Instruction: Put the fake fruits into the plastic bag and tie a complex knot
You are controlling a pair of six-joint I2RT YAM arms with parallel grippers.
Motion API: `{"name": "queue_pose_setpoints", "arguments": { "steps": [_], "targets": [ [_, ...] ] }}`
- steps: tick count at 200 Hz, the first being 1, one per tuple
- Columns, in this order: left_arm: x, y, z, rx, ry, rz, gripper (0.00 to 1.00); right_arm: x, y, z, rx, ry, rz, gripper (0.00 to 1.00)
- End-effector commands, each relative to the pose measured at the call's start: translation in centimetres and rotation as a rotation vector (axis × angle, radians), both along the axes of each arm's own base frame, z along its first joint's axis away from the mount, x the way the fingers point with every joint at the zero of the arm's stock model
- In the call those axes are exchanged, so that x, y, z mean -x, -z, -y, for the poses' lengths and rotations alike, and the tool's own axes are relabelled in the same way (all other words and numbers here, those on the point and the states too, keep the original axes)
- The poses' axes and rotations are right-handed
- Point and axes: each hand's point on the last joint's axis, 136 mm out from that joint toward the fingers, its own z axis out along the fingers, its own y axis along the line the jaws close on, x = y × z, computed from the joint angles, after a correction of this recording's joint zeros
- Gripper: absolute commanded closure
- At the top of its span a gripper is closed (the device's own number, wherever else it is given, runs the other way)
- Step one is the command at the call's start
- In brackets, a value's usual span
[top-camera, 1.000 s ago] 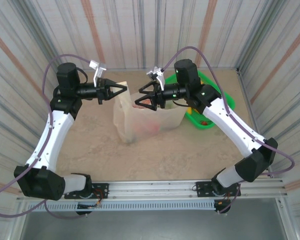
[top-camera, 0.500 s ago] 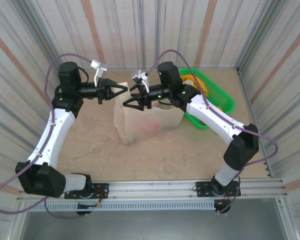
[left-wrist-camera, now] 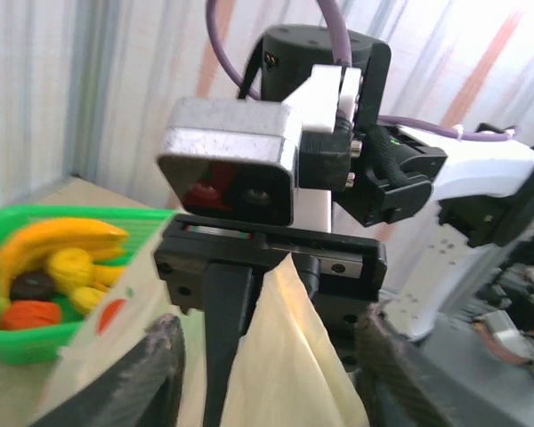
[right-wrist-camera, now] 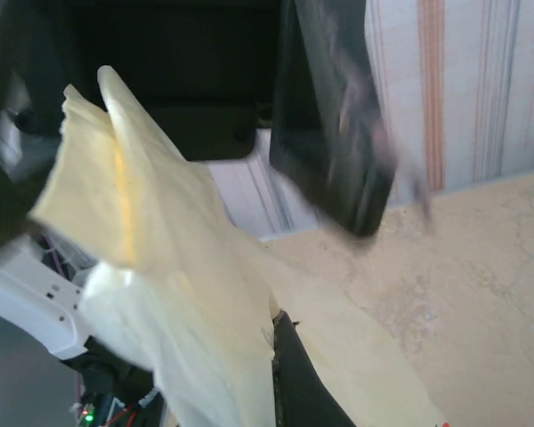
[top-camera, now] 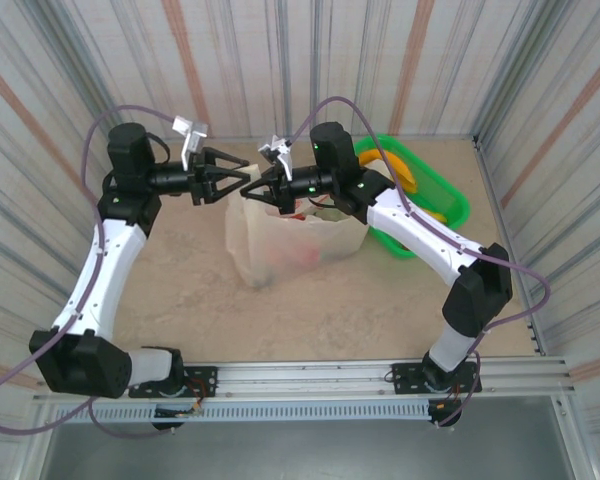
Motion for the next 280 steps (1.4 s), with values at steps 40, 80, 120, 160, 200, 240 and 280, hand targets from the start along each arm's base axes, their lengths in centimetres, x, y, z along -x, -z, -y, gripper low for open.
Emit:
{"name": "queue_pose_setpoints", "arguments": {
  "steps": [40,80,120,160,200,240,280],
  "targets": [
    [1.0,1.6,-5.2,0.049,-0.367,0.060,0.10,-0.5,-1.3,0.5,0.002,0.062,-0.013,1.00],
    [0.9,4.8,-6.1,0.111,-0.464,0.078,0.01,-0.2,-2.2,0.6,-0.017,0.059,-0.014,1.00],
    [-0.3,6.6,-4.0,0.087,-0.406,0.064,0.01,0.1,-2.9,0.6,-0.039,0.048,-0.020,1.00],
    [-0.7,7.4,-1.1,0.089,-0.308,0.061,0.02,0.3,-3.4,0.6,-0.049,0.048,-0.025,1.00],
    [-0.8,9.1,0.7,0.085,-0.285,0.043,0.13,-0.2,-3.8,0.7,-0.058,0.083,-0.032,1.00],
    [-0.9,10.0,2.2,0.098,-0.267,0.040,0.31,-1.1,-4.2,0.9,-0.064,0.136,-0.051,1.00],
    [-1.1,10.7,3.2,0.098,-0.240,0.028,0.52,-1.4,-4.5,1.2,-0.070,0.168,-0.054,1.00]
  ]
}}
